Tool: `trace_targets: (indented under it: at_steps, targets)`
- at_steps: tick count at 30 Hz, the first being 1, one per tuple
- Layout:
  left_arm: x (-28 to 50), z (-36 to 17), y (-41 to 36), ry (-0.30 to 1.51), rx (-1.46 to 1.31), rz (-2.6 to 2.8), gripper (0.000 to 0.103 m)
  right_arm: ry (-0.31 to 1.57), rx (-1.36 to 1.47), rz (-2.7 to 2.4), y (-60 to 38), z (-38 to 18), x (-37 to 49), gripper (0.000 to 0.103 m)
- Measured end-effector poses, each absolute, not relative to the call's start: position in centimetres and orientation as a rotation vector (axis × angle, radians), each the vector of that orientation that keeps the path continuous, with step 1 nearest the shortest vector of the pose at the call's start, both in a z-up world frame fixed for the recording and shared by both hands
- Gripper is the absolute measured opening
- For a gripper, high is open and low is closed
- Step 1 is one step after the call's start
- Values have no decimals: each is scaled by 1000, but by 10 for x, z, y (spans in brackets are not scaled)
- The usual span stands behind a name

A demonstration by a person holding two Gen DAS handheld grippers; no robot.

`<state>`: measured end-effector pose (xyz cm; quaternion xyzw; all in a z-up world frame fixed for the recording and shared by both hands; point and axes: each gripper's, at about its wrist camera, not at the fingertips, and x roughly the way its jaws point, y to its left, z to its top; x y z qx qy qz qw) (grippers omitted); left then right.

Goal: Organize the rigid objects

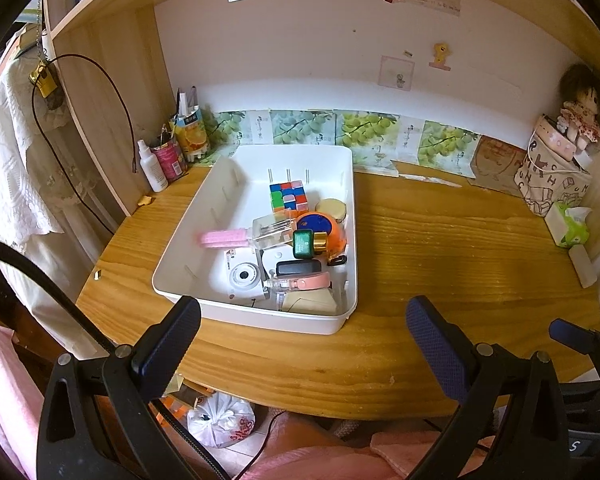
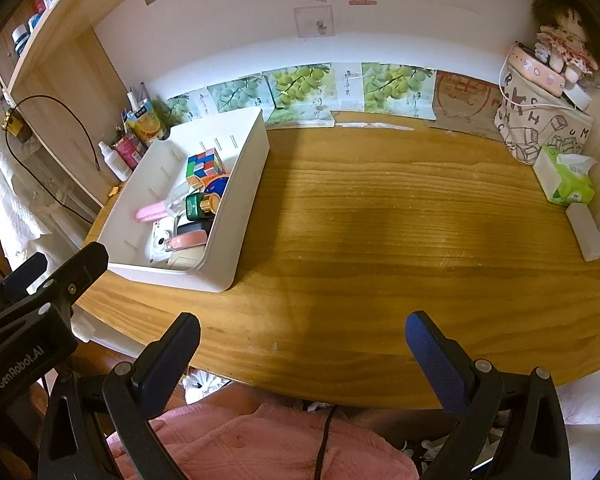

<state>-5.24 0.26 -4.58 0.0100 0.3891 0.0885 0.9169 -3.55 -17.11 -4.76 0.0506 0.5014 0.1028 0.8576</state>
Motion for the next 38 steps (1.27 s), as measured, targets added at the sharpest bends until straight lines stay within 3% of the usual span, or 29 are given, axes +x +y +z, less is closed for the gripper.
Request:
trace_targets:
  at_steps: [38]
  targets:
    - [-49,-41,13,786,48,201,102,1063,63,220,-160,-48,-25,103]
